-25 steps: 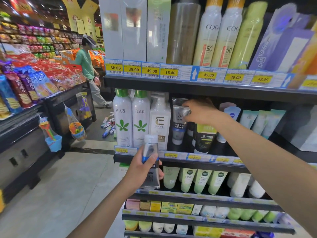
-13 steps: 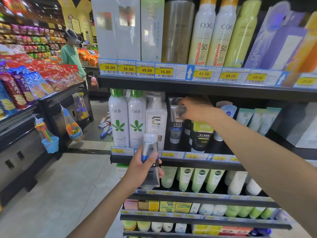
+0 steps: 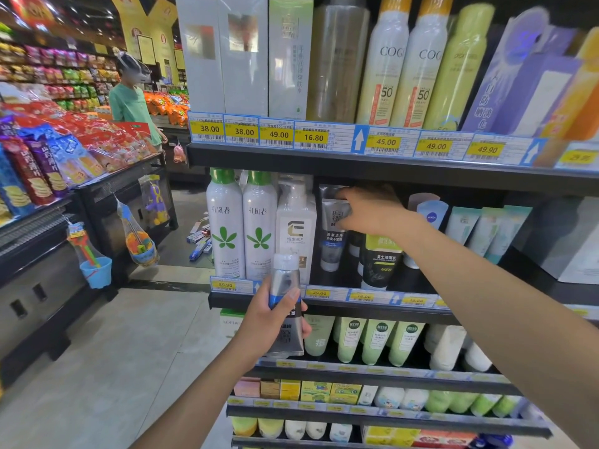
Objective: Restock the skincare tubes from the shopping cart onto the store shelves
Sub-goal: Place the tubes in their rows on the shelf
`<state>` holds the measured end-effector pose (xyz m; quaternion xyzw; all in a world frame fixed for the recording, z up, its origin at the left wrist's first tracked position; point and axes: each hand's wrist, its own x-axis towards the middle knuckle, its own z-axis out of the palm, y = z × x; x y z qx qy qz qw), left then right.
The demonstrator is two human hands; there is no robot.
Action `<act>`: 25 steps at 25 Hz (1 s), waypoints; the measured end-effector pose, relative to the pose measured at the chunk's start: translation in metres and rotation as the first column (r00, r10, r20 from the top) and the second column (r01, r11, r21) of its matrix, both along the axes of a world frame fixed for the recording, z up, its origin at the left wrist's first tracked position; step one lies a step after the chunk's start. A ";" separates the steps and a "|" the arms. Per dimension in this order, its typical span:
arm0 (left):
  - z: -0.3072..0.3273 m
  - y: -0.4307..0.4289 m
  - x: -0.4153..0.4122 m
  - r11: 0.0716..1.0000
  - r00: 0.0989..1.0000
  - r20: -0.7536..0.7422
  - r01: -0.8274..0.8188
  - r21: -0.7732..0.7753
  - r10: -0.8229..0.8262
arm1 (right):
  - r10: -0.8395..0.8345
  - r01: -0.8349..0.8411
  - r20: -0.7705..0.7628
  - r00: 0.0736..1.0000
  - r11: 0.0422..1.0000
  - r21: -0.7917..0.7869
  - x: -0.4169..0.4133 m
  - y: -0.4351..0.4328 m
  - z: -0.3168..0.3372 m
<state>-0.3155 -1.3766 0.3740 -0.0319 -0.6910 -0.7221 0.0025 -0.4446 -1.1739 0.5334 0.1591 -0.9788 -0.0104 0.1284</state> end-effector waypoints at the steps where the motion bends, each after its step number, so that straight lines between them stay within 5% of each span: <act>1: 0.002 0.001 0.001 1.000 1.000 0.002 0.004 0.012 -0.005 | 0.000 0.000 -0.017 1.000 1.000 0.012 0.002 0.000 -0.002; 5: 0.007 0.007 0.002 0.989 1.000 0.018 0.018 0.146 -0.021 | 0.044 -0.043 -0.159 0.986 0.999 0.004 0.027 0.006 -0.012; 9: 0.016 0.022 0.000 0.979 0.999 0.035 -0.006 0.203 -0.001 | 0.155 -0.266 -0.359 0.920 0.921 -0.286 0.082 0.012 -0.030; 13: 0.028 0.043 -0.002 0.978 0.998 0.040 -0.047 0.204 0.040 | 0.231 -0.171 -0.021 0.973 0.655 -0.736 0.136 0.009 -0.055; 17: 0.038 0.058 -0.002 0.962 1.000 0.015 -0.011 0.271 0.008 | 0.248 0.083 0.226 0.942 0.479 -0.874 0.148 0.014 -0.077; 21: 0.045 0.059 0.000 0.947 0.992 -0.098 0.103 0.304 -0.077 | 0.195 0.157 0.240 0.951 0.364 -0.918 0.147 0.031 -0.065; 25: 0.038 0.043 0.001 0.995 0.979 -0.177 0.089 -0.047 -0.096 | 0.138 0.038 0.106 0.985 0.423 -0.905 0.149 0.043 -0.035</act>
